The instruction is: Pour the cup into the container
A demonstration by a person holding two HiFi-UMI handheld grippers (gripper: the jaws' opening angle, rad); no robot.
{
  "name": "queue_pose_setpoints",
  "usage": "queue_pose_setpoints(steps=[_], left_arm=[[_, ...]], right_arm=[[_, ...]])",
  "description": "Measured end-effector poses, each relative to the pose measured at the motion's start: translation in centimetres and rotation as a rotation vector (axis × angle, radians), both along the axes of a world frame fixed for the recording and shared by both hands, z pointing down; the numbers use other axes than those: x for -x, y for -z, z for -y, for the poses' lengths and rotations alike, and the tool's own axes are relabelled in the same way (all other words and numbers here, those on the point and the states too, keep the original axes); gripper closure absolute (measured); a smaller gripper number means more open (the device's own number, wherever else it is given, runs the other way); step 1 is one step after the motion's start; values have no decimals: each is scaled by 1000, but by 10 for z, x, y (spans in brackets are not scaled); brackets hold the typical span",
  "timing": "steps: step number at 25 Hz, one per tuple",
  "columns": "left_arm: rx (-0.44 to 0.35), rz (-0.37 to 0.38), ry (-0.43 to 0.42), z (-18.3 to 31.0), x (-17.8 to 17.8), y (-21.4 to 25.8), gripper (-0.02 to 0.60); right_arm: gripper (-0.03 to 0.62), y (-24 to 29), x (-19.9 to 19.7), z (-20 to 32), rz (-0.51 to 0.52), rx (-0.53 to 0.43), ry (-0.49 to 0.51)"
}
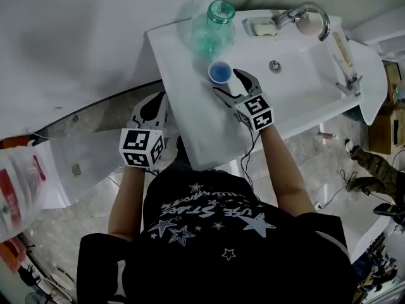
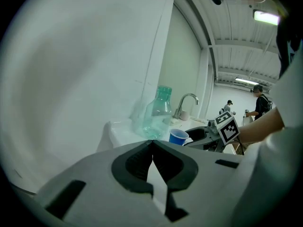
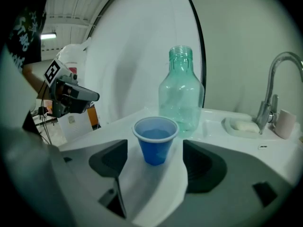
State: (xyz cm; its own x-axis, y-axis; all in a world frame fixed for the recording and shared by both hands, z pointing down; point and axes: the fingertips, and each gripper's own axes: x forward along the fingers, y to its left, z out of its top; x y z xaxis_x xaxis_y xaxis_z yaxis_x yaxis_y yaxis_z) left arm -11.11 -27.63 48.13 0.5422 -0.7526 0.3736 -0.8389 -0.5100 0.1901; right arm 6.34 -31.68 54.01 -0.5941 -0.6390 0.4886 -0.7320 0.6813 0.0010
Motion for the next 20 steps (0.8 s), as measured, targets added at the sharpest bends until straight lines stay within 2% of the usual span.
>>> queue_pose_setpoints(steps=[10,15,20], left_arm=[[44,7,-27,11,-4,-8,571],[46,29,24,8,-6,-7,571],[46,47,76,-1,-11,-5,571]], right_arm=[[235,-7,17,18,-16,-32,80],[238,-15,25,19,5,-28,129],[268,-18,28,23,40,-30,163]])
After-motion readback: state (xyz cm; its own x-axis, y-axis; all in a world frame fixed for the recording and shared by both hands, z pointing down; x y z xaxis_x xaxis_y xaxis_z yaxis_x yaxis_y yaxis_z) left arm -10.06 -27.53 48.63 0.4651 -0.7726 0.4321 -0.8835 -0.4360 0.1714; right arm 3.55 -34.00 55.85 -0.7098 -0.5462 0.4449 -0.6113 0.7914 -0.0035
